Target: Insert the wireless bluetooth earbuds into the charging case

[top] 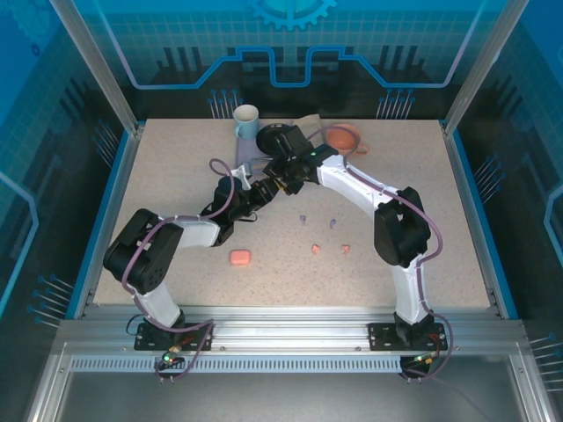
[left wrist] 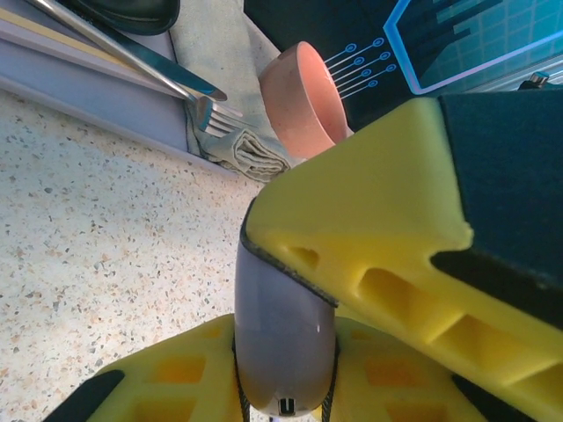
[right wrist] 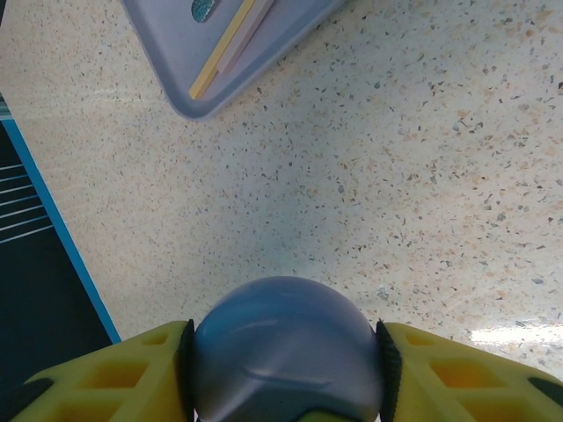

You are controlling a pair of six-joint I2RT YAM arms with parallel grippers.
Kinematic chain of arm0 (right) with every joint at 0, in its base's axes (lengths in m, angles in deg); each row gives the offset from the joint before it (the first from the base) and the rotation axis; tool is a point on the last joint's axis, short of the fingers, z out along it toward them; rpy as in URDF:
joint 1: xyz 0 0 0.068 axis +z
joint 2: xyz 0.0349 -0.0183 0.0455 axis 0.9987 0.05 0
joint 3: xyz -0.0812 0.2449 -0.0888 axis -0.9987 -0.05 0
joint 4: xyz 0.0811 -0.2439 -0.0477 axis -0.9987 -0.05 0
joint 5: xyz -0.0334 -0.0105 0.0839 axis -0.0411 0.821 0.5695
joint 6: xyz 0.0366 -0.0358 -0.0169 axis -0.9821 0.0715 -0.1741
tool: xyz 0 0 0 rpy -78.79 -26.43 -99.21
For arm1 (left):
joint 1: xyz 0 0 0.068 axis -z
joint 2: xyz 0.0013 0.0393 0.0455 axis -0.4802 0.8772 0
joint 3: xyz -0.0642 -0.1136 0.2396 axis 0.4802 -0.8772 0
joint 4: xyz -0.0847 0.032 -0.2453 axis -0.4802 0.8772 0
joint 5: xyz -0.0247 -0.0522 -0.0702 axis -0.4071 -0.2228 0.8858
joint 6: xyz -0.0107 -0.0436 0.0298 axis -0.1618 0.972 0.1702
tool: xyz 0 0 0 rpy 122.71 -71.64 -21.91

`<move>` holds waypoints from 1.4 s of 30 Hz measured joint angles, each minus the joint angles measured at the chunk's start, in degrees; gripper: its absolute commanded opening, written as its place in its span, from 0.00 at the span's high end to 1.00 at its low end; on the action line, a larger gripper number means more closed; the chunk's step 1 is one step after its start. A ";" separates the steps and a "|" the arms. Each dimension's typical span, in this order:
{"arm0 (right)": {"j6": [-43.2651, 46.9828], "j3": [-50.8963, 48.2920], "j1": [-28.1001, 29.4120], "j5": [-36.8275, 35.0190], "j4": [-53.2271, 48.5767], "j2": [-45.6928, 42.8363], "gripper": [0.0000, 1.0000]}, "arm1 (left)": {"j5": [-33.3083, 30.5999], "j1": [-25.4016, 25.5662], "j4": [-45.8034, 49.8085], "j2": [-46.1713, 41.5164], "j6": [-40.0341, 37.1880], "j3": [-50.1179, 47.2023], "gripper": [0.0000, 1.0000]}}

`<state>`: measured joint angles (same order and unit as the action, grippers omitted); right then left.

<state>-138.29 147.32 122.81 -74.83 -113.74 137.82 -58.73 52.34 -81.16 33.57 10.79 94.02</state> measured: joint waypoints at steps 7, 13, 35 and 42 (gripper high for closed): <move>-0.02 -0.07 -0.39 0.35 0.00 -0.66 0.37 | 0.15 0.17 0.70 -0.59 -0.24 0.48 0.80; 0.83 -0.07 -2.67 0.55 -0.13 -3.45 0.21 | -0.07 0.11 2.34 -0.59 -0.22 0.55 0.80; 33.81 -44.17 -20.17 20.81 28.46 -29.64 0.20 | 26.25 0.11 29.49 -6.88 -16.83 13.77 0.79; 35.69 -47.04 -19.32 28.55 38.42 -29.68 0.20 | 28.74 0.11 34.51 -6.97 -18.95 15.98 0.79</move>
<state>-102.60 100.28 103.49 -46.29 -75.31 108.14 -29.98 52.45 -46.65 26.60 -8.16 109.99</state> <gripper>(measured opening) 0.800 0.221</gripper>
